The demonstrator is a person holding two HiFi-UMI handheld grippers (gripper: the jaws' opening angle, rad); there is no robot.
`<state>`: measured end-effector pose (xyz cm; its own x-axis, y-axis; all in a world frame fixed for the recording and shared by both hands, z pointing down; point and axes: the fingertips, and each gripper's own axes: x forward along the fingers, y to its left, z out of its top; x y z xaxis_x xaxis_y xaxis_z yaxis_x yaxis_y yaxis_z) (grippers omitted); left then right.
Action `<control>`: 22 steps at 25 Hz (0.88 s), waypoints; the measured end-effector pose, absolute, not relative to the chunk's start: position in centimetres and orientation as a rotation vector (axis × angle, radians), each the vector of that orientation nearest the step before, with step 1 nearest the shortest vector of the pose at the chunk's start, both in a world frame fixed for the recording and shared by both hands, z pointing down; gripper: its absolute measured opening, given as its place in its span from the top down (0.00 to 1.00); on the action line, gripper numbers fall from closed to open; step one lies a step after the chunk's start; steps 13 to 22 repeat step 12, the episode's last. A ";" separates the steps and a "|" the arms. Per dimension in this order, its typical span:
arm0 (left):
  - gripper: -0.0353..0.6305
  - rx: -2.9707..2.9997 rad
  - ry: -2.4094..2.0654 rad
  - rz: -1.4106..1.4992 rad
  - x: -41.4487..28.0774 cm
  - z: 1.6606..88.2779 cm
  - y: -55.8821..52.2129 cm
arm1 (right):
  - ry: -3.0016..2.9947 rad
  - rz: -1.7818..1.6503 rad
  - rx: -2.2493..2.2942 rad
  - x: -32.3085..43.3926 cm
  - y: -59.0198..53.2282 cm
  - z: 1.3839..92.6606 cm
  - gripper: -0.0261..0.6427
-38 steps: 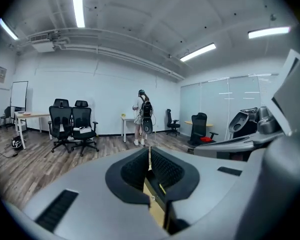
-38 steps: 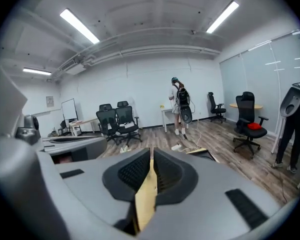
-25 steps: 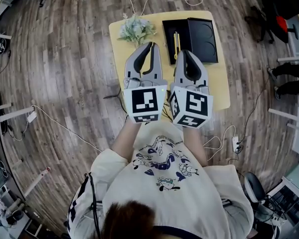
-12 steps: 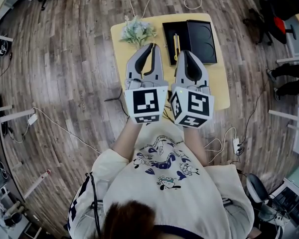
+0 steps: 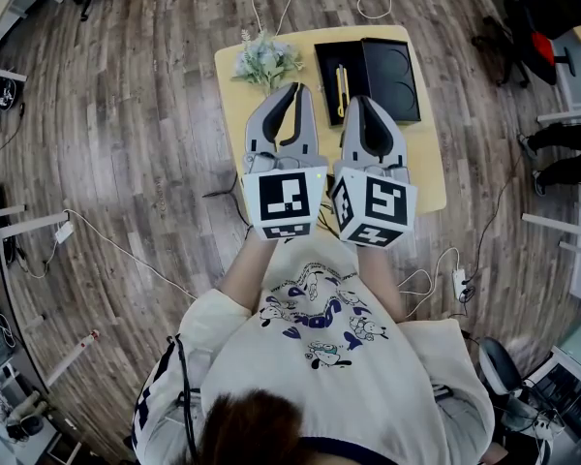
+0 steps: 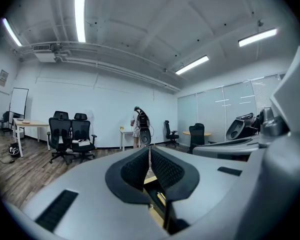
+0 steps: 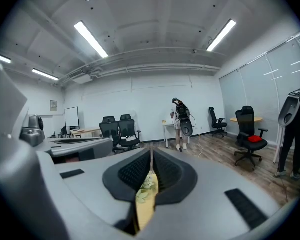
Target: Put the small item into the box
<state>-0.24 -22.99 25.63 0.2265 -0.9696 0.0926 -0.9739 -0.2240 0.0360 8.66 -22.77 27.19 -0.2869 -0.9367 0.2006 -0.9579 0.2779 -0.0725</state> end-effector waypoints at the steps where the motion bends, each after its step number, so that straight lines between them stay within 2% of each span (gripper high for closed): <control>1: 0.91 2.392 -1.902 0.078 -0.2 25.6 -22.9 | -2.415 0.270 1.800 8.7 -22.7 27.2 0.91; 22: 0.91 2.387 -1.908 0.072 -0.4 25.6 -23.4 | -2.411 0.272 1.800 8.8 -23.2 27.4 0.91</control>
